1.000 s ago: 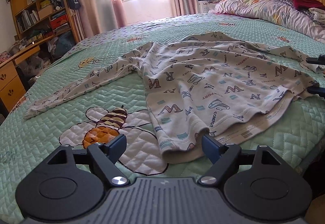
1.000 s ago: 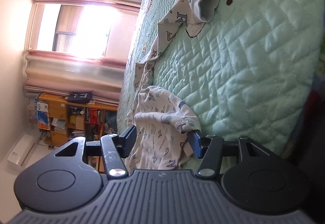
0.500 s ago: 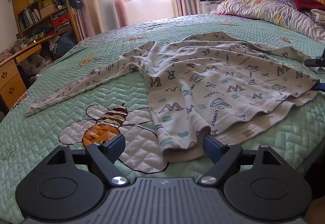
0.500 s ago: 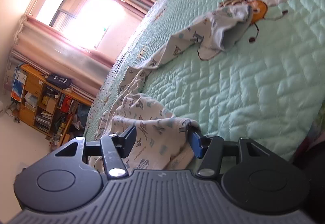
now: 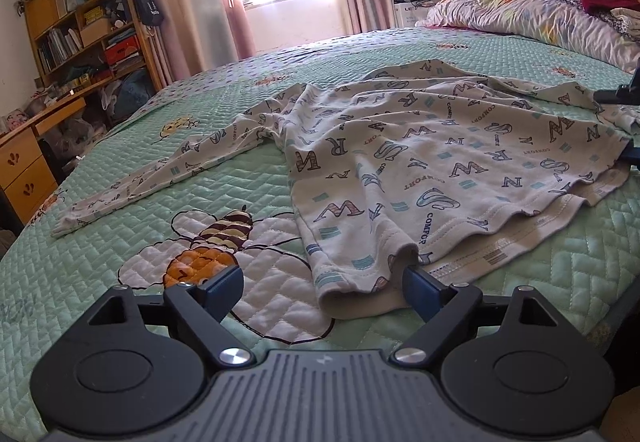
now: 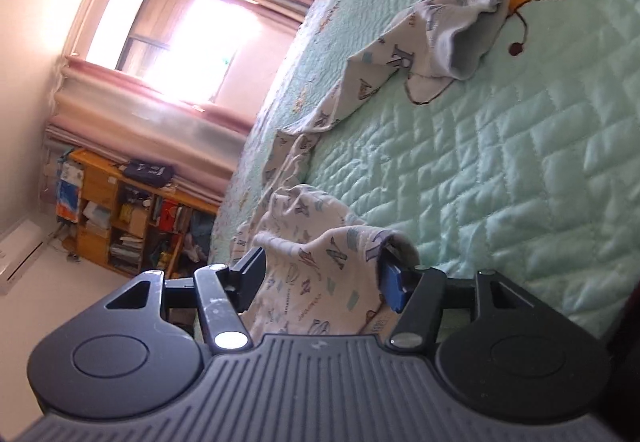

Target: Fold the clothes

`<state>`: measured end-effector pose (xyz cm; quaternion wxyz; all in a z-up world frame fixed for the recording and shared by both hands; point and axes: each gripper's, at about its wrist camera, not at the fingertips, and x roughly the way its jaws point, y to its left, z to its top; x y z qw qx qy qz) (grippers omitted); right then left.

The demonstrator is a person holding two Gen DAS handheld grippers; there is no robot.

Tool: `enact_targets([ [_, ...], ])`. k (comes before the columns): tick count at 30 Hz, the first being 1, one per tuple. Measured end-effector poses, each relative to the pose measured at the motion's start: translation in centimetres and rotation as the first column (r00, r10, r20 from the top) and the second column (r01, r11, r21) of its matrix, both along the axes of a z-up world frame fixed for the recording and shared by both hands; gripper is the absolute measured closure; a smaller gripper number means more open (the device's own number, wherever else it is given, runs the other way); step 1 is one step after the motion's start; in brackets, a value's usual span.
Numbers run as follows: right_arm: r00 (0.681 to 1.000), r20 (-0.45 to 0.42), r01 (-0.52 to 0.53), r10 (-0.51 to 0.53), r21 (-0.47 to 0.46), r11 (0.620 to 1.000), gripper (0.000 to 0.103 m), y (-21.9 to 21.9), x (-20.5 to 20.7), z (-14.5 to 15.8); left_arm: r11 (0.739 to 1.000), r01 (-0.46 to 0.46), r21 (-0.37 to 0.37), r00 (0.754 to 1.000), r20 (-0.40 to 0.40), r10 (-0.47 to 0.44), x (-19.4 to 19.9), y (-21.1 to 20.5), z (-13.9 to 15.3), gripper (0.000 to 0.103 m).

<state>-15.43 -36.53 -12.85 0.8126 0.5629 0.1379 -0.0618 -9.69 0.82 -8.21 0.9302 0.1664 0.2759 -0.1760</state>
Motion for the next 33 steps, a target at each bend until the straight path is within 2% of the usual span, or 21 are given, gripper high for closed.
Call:
enact_targets([
  [4, 0.998, 0.021, -0.051, 0.052, -0.048, 0.998, 0.075, 0.4, 0.1, 0.9, 0.999, 0.011, 0.044, 0.999, 0.034, -0.013, -0.1, -0.7, -0.1, 0.015],
  [5, 0.998, 0.020, -0.059, 0.060, -0.068, 0.996, 0.077, 0.5, 0.2, 1.2, 0.997, 0.016, 0.074, 0.998, 0.052, -0.020, -0.1, -1.0, -0.1, 0.015],
  [8, 0.998, 0.008, -0.068, 0.069, -0.085, 0.994, 0.077, 0.7, 0.4, 1.4, 0.986, 0.000, 0.164, 0.995, 0.098, -0.017, 0.5, -1.7, -0.4, 0.014],
  [11, 0.998, -0.006, -0.064, 0.064, -0.042, 0.997, 0.076, 0.4, 0.3, 0.7, 0.983, -0.018, 0.185, 0.994, 0.110, -0.002, 1.0, -1.7, -0.6, 0.012],
  [13, 0.998, -0.011, -0.055, 0.055, 0.012, 0.998, 0.066, 0.0, 0.2, -0.1, 0.981, -0.020, 0.194, 0.993, 0.117, -0.003, 1.1, -1.6, -0.8, 0.012],
  [14, 0.999, -0.010, -0.051, 0.051, 0.034, 0.998, 0.064, -0.1, 0.2, -0.4, 0.980, -0.019, 0.198, 0.992, 0.122, -0.005, 1.0, -1.6, -1.0, 0.012],
  [21, 0.999, 0.037, -0.012, 0.010, 0.068, 0.998, 0.064, -1.0, 0.0, -0.4, 0.965, -0.010, 0.264, 0.979, 0.200, -0.045, 0.4, -1.7, -1.5, 0.014],
  [23, 0.998, 0.061, -0.017, 0.015, 0.040, 0.999, 0.065, -1.1, -0.3, 0.2, 0.962, -0.012, 0.273, 0.975, 0.216, -0.049, 0.2, -1.2, -1.6, 0.024],
  [28, 0.999, 0.021, -0.039, 0.039, -0.005, 0.999, 0.083, -1.0, 0.0, 0.3, 0.970, 0.072, 0.230, 0.982, 0.152, -0.109, 0.2, -1.4, -1.7, 0.073],
  [29, 0.999, 0.012, -0.040, 0.040, -0.012, 0.999, 0.084, -0.9, 0.0, 0.3, 0.971, 0.085, 0.225, 0.983, 0.140, -0.119, 0.4, -1.7, -1.7, 0.077],
  [30, 0.999, 0.008, -0.042, 0.042, -0.017, 0.999, 0.087, -0.8, 0.1, 0.4, 0.972, 0.092, 0.215, 0.984, 0.129, -0.122, 0.5, -1.7, -1.7, 0.086],
  [33, 0.999, 0.016, -0.044, 0.044, -0.019, 0.999, 0.088, -0.9, -0.1, 0.5, 0.979, 0.094, 0.179, 0.986, 0.116, -0.116, 0.5, -1.6, -1.6, 0.088],
])
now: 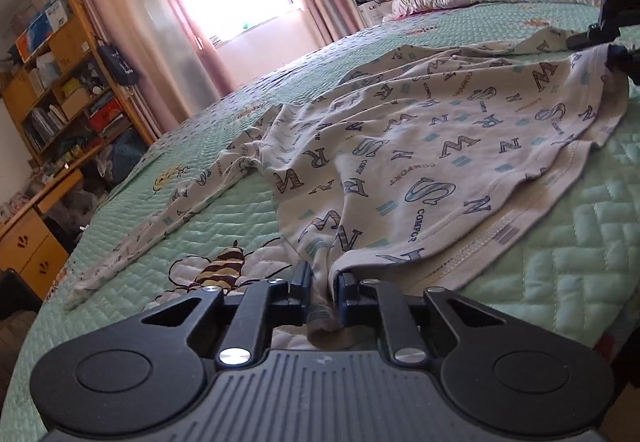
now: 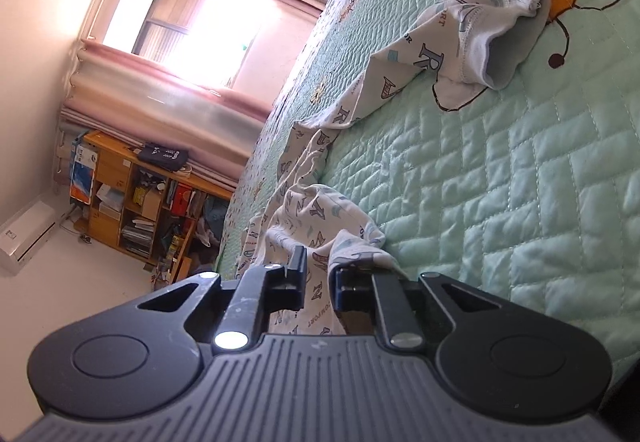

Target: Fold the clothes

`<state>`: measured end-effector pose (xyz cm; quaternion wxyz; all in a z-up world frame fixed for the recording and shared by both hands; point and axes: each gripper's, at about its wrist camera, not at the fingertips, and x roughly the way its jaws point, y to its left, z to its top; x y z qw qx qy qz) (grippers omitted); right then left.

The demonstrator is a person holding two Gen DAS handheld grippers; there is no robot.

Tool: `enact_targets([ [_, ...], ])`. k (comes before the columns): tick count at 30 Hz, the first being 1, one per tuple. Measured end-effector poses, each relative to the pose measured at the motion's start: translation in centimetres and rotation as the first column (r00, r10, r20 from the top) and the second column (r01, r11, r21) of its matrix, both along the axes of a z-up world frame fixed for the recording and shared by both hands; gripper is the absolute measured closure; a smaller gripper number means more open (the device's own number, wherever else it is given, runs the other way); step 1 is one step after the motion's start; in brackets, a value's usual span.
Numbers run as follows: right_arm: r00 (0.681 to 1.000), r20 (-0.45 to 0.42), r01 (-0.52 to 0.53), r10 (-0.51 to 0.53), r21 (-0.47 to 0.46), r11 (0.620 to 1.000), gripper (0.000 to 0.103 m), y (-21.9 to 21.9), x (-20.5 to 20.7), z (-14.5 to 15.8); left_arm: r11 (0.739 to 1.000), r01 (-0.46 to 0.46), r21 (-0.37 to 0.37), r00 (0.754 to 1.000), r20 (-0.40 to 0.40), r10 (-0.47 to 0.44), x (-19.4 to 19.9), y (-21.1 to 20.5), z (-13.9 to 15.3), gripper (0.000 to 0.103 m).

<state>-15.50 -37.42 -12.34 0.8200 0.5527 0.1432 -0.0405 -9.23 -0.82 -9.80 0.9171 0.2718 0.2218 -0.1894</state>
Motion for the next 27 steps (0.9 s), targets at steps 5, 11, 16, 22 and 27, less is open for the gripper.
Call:
enact_targets([
  [5, 1.000, 0.025, 0.007, -0.007, -0.003, 1.000, 0.088, 0.0, -0.4, 0.6, 1.000, -0.018, 0.009, 0.997, 0.077, 0.017, -1.1, 0.2, 0.8, 0.084],
  [11, 1.000, 0.007, 0.005, -0.005, 0.006, 1.000, 0.088, 0.0, -0.3, 0.4, 0.991, 0.027, 0.130, 0.985, 0.168, -0.049, -1.9, -0.9, 0.7, 0.073],
  [16, 1.000, 0.006, 0.004, -0.004, 0.003, 1.000, 0.088, 0.0, -0.4, 0.5, 0.989, 0.040, 0.141, 0.992, 0.109, -0.055, -1.7, -1.0, -0.1, 0.080],
  [22, 1.000, -0.015, 0.003, -0.003, -0.020, 1.000, 0.089, 0.1, -0.2, 0.6, 0.991, 0.020, 0.135, 0.994, 0.103, -0.035, -1.5, -0.7, -0.1, 0.090],
  [27, 0.998, -0.040, 0.048, -0.052, -0.085, 0.995, 0.101, -0.1, -0.7, 1.2, 0.992, -0.025, 0.127, 0.995, 0.094, 0.013, -1.1, 0.2, 0.4, 0.098],
])
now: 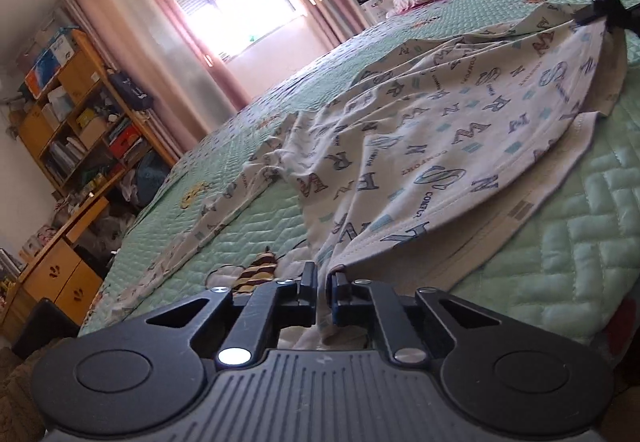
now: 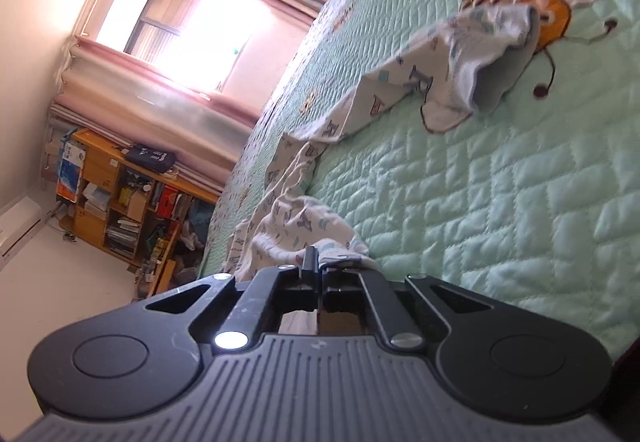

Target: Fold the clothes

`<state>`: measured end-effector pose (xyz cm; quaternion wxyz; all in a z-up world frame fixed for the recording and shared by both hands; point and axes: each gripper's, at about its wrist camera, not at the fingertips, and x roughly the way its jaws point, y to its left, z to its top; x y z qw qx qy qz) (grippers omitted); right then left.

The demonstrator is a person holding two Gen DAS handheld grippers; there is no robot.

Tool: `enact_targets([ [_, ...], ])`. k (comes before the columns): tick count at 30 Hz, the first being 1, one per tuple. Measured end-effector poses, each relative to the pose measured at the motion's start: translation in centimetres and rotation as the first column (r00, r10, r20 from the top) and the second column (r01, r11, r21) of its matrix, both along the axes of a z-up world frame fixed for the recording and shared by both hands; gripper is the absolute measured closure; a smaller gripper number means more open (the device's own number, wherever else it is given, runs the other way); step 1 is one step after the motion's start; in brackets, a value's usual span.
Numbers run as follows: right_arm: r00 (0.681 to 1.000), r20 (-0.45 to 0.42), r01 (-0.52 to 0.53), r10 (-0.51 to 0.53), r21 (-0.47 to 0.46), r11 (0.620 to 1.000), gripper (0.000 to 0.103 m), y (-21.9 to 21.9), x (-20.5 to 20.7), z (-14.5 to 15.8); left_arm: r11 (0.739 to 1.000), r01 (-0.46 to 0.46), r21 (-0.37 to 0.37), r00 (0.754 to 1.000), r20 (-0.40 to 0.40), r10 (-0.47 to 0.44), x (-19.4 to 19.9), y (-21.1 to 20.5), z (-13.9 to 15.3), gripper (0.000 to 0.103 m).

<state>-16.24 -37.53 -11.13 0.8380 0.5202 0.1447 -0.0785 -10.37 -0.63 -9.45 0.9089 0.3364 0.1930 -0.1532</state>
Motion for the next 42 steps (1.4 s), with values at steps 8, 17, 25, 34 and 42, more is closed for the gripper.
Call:
enact_targets([
  [8, 1.000, 0.031, 0.010, -0.005, -0.164, 0.986, 0.101, 1.3, -1.5, 3.4, 0.994, -0.077, -0.075, 0.995, 0.050, 0.081, -1.1, 2.4, 3.4, 0.100],
  [17, 0.996, 0.033, -0.067, 0.080, -0.300, 0.952, 0.101, 5.2, -4.2, 6.1, 0.986, -0.133, -0.098, 0.989, 0.058, 0.139, -3.5, 5.2, 4.6, 0.099],
  [25, 0.998, -0.065, -0.031, 0.017, -0.212, 0.977, 0.101, 4.7, -4.9, 3.1, 0.994, -0.102, -0.047, 0.994, 0.029, 0.103, -4.0, 4.7, 2.5, 0.090],
  [34, 0.980, -0.191, -0.067, 0.062, -0.019, 0.998, 0.096, 3.4, -4.5, -0.5, 0.995, -0.102, 0.002, 0.992, -0.069, 0.102, -4.0, 5.5, 0.9, 0.083],
  [42, 0.982, -0.178, -0.087, 0.062, -0.138, 0.987, 0.089, 3.0, -7.4, 2.3, 0.989, -0.131, -0.070, 0.991, -0.001, 0.132, -6.2, 8.0, 3.2, 0.073],
])
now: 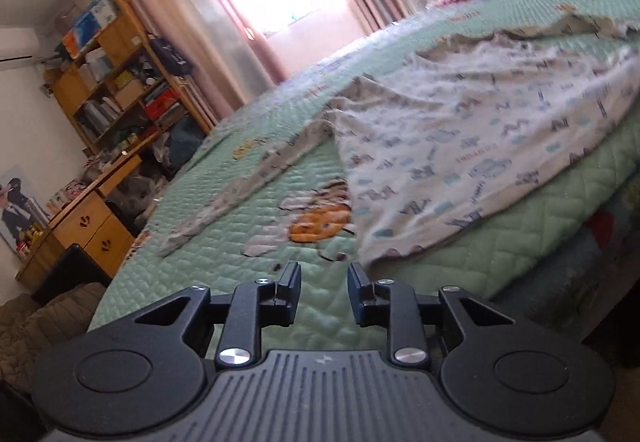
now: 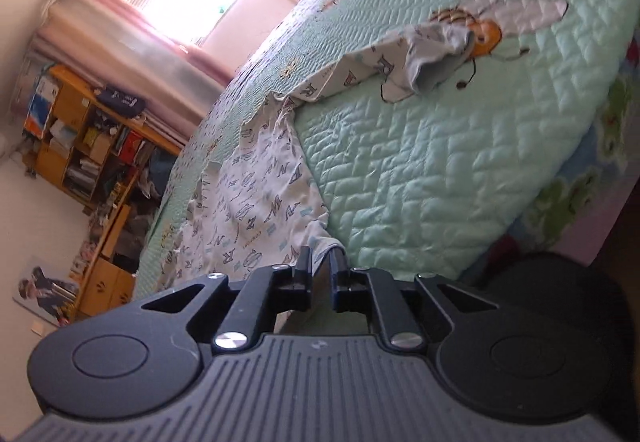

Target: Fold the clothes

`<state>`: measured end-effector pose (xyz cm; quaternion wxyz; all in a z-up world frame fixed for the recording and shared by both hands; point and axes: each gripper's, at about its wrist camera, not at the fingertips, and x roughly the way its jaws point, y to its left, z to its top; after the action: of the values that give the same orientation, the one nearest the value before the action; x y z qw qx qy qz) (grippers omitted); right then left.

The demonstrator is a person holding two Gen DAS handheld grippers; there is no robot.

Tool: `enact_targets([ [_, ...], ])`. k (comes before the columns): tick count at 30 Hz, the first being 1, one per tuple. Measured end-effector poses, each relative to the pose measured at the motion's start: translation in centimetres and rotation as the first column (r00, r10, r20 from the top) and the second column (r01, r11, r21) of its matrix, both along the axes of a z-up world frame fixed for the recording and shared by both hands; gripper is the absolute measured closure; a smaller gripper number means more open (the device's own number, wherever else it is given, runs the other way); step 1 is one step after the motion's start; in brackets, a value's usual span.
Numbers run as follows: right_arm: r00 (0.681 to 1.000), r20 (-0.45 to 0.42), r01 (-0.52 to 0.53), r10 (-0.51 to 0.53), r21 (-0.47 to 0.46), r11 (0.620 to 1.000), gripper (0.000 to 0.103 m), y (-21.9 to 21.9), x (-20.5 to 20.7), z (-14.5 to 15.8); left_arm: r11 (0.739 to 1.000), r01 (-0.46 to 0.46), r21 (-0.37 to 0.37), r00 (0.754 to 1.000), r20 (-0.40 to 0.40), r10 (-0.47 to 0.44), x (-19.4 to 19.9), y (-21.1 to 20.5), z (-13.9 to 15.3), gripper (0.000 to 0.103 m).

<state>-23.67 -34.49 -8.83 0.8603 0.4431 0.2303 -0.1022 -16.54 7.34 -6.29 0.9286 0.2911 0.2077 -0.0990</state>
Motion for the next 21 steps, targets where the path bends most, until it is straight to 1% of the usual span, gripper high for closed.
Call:
enact_targets([
  [3, 0.999, 0.000, 0.045, -0.045, -0.045, 0.998, 0.088, -0.8, -1.8, 0.7, 0.999, -0.019, -0.045, 0.999, 0.044, 0.021, -0.2, 0.8, 1.5, 0.068],
  [5, 0.996, 0.021, 0.085, -0.084, -0.057, 0.995, 0.087, -1.6, -2.6, 1.0, 0.997, -0.019, -0.078, 0.997, 0.067, 0.024, 0.0, 0.9, 2.5, 0.063],
  [6, 0.995, 0.031, 0.099, -0.097, -0.057, 0.993, 0.086, -1.9, -2.8, 1.1, 0.996, -0.015, -0.092, 0.997, 0.075, 0.022, 0.2, 0.8, 3.0, 0.058],
  [9, 0.992, 0.050, 0.116, -0.113, -0.051, 0.992, 0.083, -2.4, -2.4, 1.4, 0.993, 0.004, -0.116, 0.996, 0.093, 0.007, 1.1, 0.2, 4.1, 0.050],
  [11, 0.993, 0.056, 0.112, -0.109, -0.054, 0.992, 0.078, -2.2, -1.9, 1.5, 0.991, 0.013, -0.132, 0.995, 0.101, 0.001, 1.6, -0.4, 4.5, 0.042],
  [12, 0.993, 0.061, 0.108, -0.105, -0.050, 0.993, 0.074, -2.0, -1.7, 1.4, 0.989, 0.017, -0.145, 0.994, 0.106, -0.002, 1.8, -0.6, 4.7, 0.034],
  [13, 0.993, 0.064, 0.102, -0.099, -0.046, 0.994, 0.073, -1.8, -1.4, 1.3, 0.988, 0.021, -0.156, 0.994, 0.110, -0.004, 2.0, -1.0, 4.9, 0.024],
  [14, 0.994, 0.066, 0.094, -0.091, -0.043, 0.995, 0.073, -1.5, -1.3, 1.1, 0.986, 0.026, -0.163, 0.993, 0.116, -0.007, 2.1, -1.3, 5.0, 0.020],
  [15, 0.994, 0.068, 0.084, -0.081, -0.042, 0.996, 0.073, -1.3, -1.1, 1.0, 0.986, 0.033, -0.162, 0.992, 0.124, -0.012, 2.3, -1.7, 5.1, 0.015],
  [21, 0.996, 0.085, 0.047, -0.041, -0.069, 0.997, 0.072, -0.7, -0.3, 1.1, 0.986, 0.110, -0.122, 0.982, 0.169, -0.089, 3.7, -4.9, 5.7, 0.005],
])
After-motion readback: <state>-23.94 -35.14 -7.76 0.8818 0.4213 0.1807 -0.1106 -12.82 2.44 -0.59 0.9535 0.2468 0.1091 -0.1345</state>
